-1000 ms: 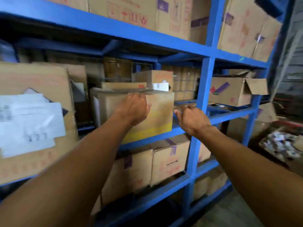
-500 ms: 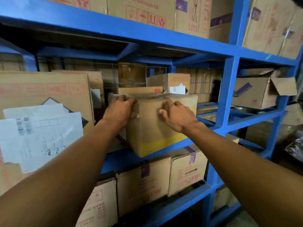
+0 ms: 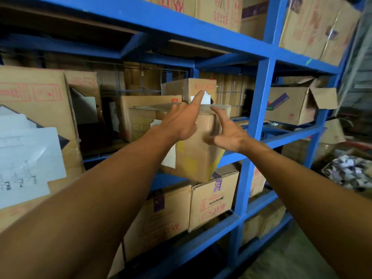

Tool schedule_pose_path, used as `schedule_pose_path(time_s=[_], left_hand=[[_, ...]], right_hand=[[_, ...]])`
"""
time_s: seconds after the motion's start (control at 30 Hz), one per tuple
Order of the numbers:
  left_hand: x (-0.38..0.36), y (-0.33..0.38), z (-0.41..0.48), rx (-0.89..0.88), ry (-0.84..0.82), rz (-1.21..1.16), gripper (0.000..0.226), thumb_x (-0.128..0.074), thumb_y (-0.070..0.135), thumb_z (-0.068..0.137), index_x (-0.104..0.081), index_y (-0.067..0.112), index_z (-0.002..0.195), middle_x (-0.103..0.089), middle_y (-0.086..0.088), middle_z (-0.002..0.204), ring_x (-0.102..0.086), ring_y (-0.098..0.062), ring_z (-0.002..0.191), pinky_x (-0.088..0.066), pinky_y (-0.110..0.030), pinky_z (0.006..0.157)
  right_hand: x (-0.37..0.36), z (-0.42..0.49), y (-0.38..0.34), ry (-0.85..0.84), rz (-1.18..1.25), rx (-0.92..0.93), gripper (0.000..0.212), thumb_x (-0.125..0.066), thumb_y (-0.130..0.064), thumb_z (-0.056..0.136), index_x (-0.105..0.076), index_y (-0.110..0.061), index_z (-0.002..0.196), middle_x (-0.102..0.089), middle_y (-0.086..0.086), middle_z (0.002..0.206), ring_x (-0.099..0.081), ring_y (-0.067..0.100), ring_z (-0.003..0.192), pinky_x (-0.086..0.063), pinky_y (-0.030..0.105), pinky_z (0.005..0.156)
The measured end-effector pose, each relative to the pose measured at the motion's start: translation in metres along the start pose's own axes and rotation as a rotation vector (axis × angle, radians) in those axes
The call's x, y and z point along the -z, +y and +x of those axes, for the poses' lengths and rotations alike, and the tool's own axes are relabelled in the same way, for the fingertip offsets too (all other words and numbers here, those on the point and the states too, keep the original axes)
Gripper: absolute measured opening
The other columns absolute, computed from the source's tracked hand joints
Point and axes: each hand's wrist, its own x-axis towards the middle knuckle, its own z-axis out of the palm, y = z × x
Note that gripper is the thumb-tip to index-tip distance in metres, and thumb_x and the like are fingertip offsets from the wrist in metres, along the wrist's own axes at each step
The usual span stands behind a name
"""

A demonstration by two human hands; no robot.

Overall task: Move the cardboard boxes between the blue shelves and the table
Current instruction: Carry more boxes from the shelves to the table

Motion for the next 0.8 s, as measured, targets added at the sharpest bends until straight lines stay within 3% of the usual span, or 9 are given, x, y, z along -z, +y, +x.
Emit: schedule_pose_path(time_s=[0.13,0.27,0.3,0.37,0.43,0.5,0.57,0.67,0.8], left_hand=[[-0.004,0.006,0.015,0.056,-0.021,-0.198,0.105,-0.058,-0.007,0.082,0.014,0.026,0.152,-0.065,-0.010,0.115,-0.060,-0.023,0.098,-0.049,-0.044,0.089],[-0.014,-0.018,0.012,0.181,0.028,-0.116,0.099,-0.065,0.004,0.085,0.002,0.028,0.154,-0.053,-0.012,0.131,-0.055,-0.029,0.113,-0.050,-0.047,0.091],[-0.016,-0.028,0.010,0.226,0.001,-0.052,0.100,-0.070,0.013,0.084,0.000,0.026,0.154,-0.044,-0.013,0.142,-0.046,-0.032,0.126,-0.045,-0.051,0.099],[-0.019,-0.048,0.007,0.332,-0.096,0.061,0.113,-0.079,0.033,0.076,0.003,0.026,0.153,-0.013,-0.007,0.160,-0.010,-0.035,0.146,-0.023,-0.062,0.111],[-0.024,-0.058,0.006,0.366,-0.154,0.078,0.125,-0.083,0.047,0.066,0.005,0.031,0.152,0.001,0.000,0.162,0.008,-0.034,0.147,-0.012,-0.066,0.112],[-0.028,-0.055,0.006,0.345,-0.142,0.062,0.121,-0.085,0.047,0.062,-0.006,0.031,0.152,-0.015,-0.004,0.158,-0.004,-0.039,0.144,-0.018,-0.065,0.111],[-0.028,-0.047,0.005,0.353,-0.119,0.075,0.106,-0.086,0.045,0.062,-0.025,0.029,0.148,-0.029,-0.011,0.148,-0.021,-0.041,0.135,-0.028,-0.059,0.107],[-0.032,-0.040,0.000,0.494,-0.029,-0.026,0.094,-0.088,0.039,0.061,-0.039,0.038,0.140,-0.022,-0.014,0.144,-0.027,-0.044,0.130,-0.032,-0.058,0.106],[-0.043,-0.031,-0.011,0.539,0.031,-0.179,0.099,-0.093,0.030,0.054,-0.039,0.036,0.137,-0.012,-0.015,0.148,-0.034,-0.047,0.129,-0.035,-0.055,0.107]], right_hand=[[0.007,0.010,0.013,0.058,-0.079,-0.003,0.079,-0.079,-0.047,0.075,-0.036,-0.033,0.140,-0.056,0.003,0.130,-0.052,0.027,0.117,-0.043,0.035,0.092],[0.017,0.013,0.030,0.089,-0.109,0.014,0.054,-0.075,-0.029,0.082,-0.042,-0.031,0.126,-0.060,0.007,0.120,-0.056,0.030,0.106,-0.048,0.041,0.091],[0.022,0.013,0.036,0.095,-0.101,0.000,0.053,-0.073,-0.023,0.084,-0.043,-0.029,0.126,-0.060,0.008,0.119,-0.055,0.029,0.105,-0.048,0.040,0.090],[0.035,0.013,0.051,0.121,-0.128,-0.066,0.054,-0.069,-0.015,0.085,-0.041,-0.029,0.129,-0.058,0.011,0.119,-0.055,0.031,0.104,-0.049,0.042,0.090],[0.043,0.014,0.063,0.151,-0.190,-0.148,0.056,-0.064,-0.013,0.084,-0.039,-0.029,0.131,-0.056,0.014,0.120,-0.054,0.034,0.102,-0.049,0.043,0.088],[0.046,0.016,0.066,0.131,-0.168,-0.187,0.061,-0.066,-0.014,0.083,-0.035,-0.026,0.134,-0.052,0.015,0.123,-0.051,0.033,0.100,-0.048,0.040,0.084],[0.041,0.016,0.059,0.057,-0.089,-0.194,0.080,-0.080,-0.023,0.076,-0.029,-0.023,0.137,-0.045,0.015,0.131,-0.049,0.033,0.107,-0.046,0.041,0.090],[0.020,0.013,0.054,0.026,-0.010,-0.196,0.117,-0.094,-0.041,0.055,-0.017,-0.034,0.143,-0.022,0.015,0.141,-0.040,0.043,0.125,-0.036,0.053,0.109],[-0.004,0.012,0.058,0.189,0.026,-0.204,0.119,-0.095,-0.047,0.044,-0.020,-0.036,0.136,-0.024,0.017,0.135,-0.045,0.046,0.119,-0.041,0.056,0.104]])
